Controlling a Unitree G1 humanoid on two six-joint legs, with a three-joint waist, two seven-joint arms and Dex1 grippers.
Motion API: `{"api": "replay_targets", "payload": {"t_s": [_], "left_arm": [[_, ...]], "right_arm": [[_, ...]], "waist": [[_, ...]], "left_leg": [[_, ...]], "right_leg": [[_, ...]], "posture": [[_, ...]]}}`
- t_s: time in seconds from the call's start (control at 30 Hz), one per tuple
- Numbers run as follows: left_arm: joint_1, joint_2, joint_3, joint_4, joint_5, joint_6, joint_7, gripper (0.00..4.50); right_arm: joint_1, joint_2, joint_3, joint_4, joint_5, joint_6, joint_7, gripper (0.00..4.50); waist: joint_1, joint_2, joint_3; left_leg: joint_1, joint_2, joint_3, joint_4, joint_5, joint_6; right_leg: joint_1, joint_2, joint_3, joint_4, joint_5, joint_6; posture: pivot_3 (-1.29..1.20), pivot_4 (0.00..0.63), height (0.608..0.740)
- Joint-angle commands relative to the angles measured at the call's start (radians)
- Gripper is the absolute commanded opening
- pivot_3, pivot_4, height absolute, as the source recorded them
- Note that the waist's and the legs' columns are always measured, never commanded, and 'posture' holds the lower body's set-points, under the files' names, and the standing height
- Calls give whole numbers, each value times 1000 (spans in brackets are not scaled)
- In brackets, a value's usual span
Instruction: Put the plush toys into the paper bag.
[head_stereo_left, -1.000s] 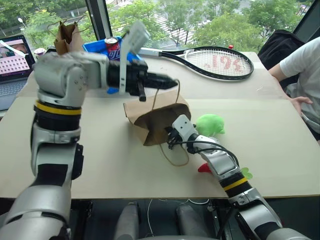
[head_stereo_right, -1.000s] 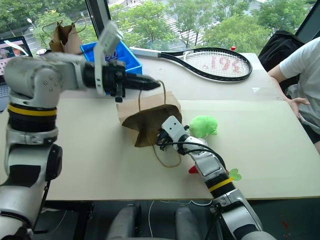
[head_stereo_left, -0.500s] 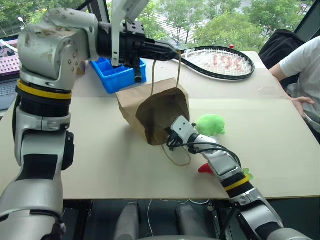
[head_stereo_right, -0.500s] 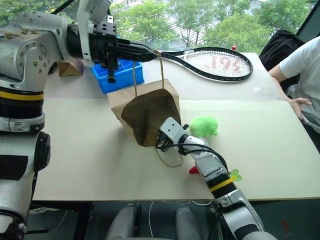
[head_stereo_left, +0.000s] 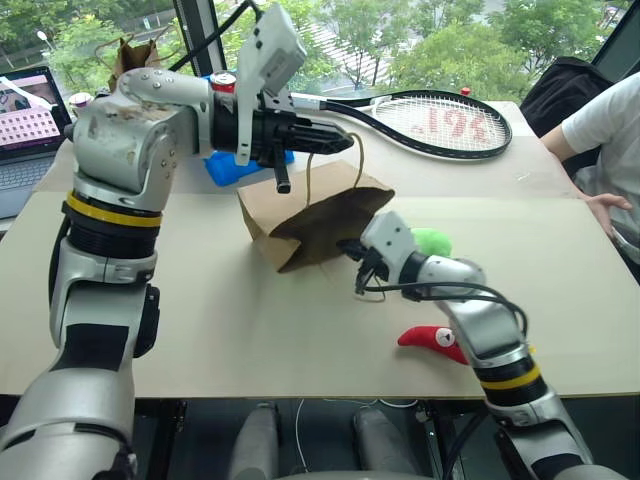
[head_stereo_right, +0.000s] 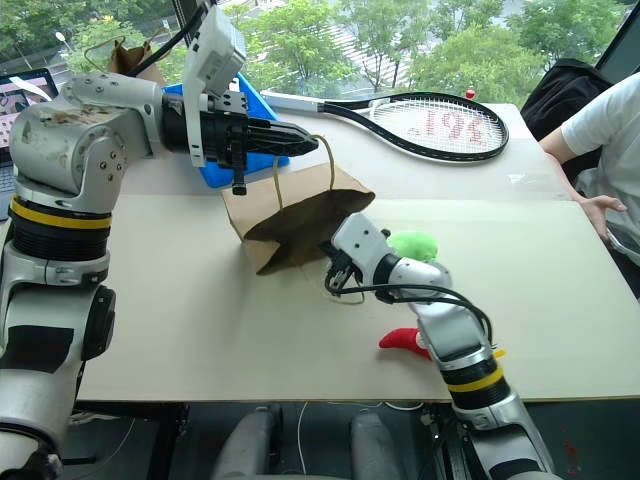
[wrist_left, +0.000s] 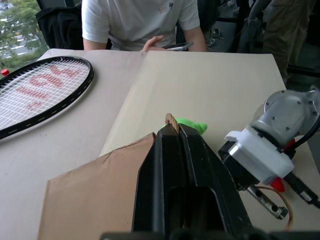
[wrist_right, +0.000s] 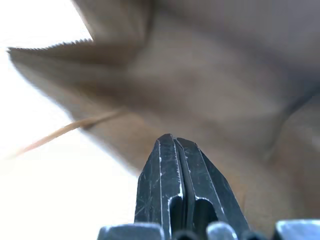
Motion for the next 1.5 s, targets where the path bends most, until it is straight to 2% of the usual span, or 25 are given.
{"api": "replay_targets", "payload": {"t_s": [0.03,0.17,0.23,0.3,0.43,0.5,0.63,0.7,0.8,1.0,1.17,1.2,1.3,1.4,1.5], "left_arm": [[-2,-8,29,-43,-24,10,17,0],[-4,-26,38,-60,-49,33,36,0],[-5,-30,42,-71,-56,46,46,0],[-4,-30,45,-79,-61,57,51,0],[-1,-23,39,-96,-73,67,60,0],[2,-16,31,-104,-71,65,59,0],[-8,-22,49,-115,-96,103,74,0],[-10,-20,54,-120,-100,114,81,0],[-7,-18,56,-124,-106,126,96,0],[-7,-32,57,-125,-127,152,115,0],[-11,-19,19,-96,-98,144,99,0],[-14,-23,17,-88,-97,142,99,0],[-22,-32,12,-74,-100,141,97,0],[-33,-42,9,-64,-101,141,96,0],[-51,-54,23,-53,-115,156,102,0]], "right_arm": [[-31,-96,-153,-157,136,112,70,33],[-36,-240,-271,-172,224,194,138,939],[-28,-304,-307,-129,226,214,148,1705],[-10,-341,-296,-51,181,197,123,2283],[21,-290,-233,138,141,143,84,3790],[20,-249,-198,241,97,99,46,4383],[21,-231,-111,408,-23,19,-17,4462],[31,-213,-109,435,-25,12,-28,4462],[53,-215,-128,421,-21,13,-34,3816],[115,-347,-249,310,1,-6,3,1786],[201,-573,-455,-9,232,123,266,198],[195,-602,-482,-70,291,159,301,16],[150,-643,-506,-188,422,261,326,16],[19,-604,-424,-266,517,338,269,16],[-106,-506,-265,-288,492,355,191,16]], "waist": [[4,0,0],[12,0,0],[14,0,0],[13,0,0],[10,0,0],[6,0,0],[7,2,1],[9,2,1],[10,2,1],[21,2,1],[17,6,4],[10,6,4],[-3,6,4],[-7,6,4],[-10,6,4]], "left_leg": [[0,0,0,0,0,0],[0,0,0,1,0,0],[0,-1,0,1,0,0],[0,-1,0,0,0,0],[0,-1,1,0,0,0],[0,0,1,0,0,0],[0,-1,1,0,0,0],[0,-1,1,0,0,0],[0,-1,1,1,0,0],[0,-2,1,2,1,1],[-1,-3,1,1,0,1],[-1,-2,1,0,0,1],[1,-1,0,-1,0,1],[2,-1,0,1,1,1],[1,-2,1,1,1,2]], "right_leg": [[0,0,0,0,0,0],[1,0,0,-1,0,0],[1,-1,0,-1,0,0],[1,-1,0,-1,0,0],[0,-1,0,-1,0,0],[0,0,1,-1,0,0],[0,-1,1,-1,0,0],[0,-1,1,-1,0,0],[1,-1,1,-1,0,0],[2,-2,1,-1,0,1],[1,-2,1,-2,0,2],[1,-2,1,-2,0,2],[1,0,1,-2,0,2],[2,0,1,-2,-1,4],[2,-1,2,-2,-1,4]], "posture": [[0,150,740],[0,150,740],[0,150,740],[0,150,740],[0,150,740],[0,150,740],[0,150,740],[0,150,740],[0,150,740],[0,150,740],[0,150,740],[0,150,740],[0,150,740],[0,150,740],[0,150,740]]}}
